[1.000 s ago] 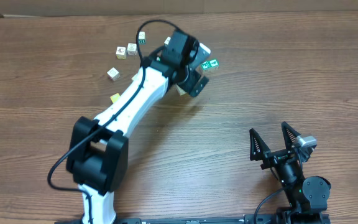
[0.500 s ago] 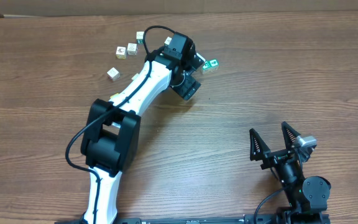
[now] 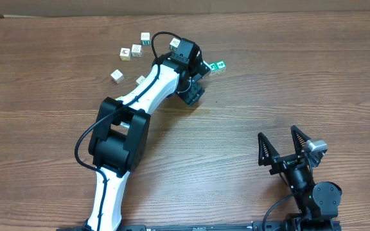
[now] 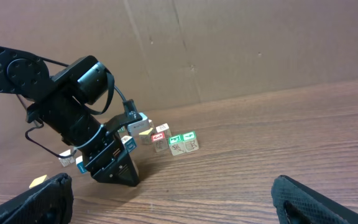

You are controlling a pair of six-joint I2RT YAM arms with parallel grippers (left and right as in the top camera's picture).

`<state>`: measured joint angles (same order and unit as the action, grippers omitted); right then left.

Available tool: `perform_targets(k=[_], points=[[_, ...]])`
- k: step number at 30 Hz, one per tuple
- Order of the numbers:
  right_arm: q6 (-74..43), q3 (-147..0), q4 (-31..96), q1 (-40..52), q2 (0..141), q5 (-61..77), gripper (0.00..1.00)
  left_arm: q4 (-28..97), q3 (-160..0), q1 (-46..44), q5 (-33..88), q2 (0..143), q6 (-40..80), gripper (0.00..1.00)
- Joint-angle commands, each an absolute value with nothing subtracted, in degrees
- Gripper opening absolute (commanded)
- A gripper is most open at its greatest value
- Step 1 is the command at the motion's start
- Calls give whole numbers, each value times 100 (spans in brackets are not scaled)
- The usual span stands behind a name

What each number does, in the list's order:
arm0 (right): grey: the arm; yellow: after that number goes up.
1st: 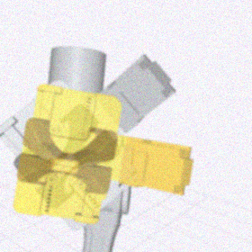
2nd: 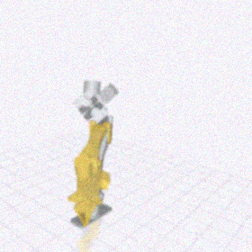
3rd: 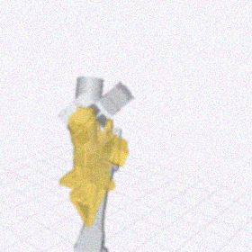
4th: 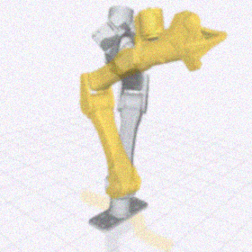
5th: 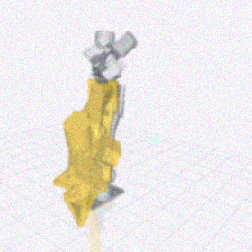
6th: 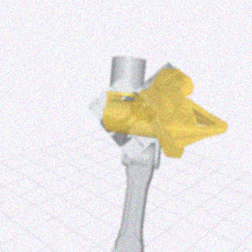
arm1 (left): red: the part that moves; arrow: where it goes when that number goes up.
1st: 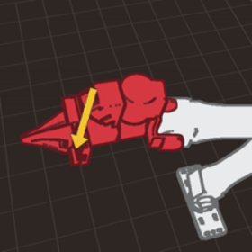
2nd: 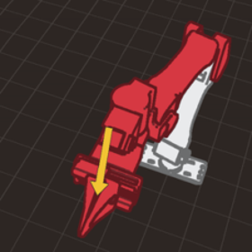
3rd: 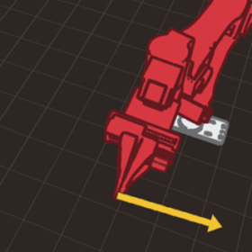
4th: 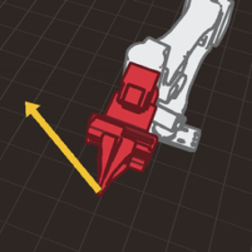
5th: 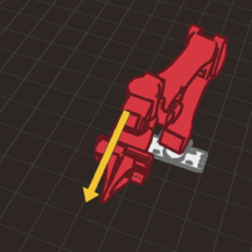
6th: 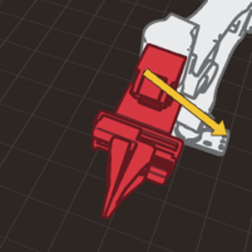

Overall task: Form a horizontal line
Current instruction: 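Reach the left gripper forward over the block cluster toward a white block, then close the left gripper on the white 'T' block and lift it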

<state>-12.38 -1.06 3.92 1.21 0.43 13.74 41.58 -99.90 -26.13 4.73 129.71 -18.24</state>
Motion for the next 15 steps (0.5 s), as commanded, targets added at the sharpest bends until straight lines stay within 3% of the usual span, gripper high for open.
perform_targets(k=[1, 15], points=[[-1221, -47, 357, 139, 19, 1400, 100, 4095, -10092, -2585, 539, 13045, -1927, 67], [-1221, -47, 355, 137, 19, 1400, 100, 4023, -10092, -2585, 471, 13050, -1750, 38]])
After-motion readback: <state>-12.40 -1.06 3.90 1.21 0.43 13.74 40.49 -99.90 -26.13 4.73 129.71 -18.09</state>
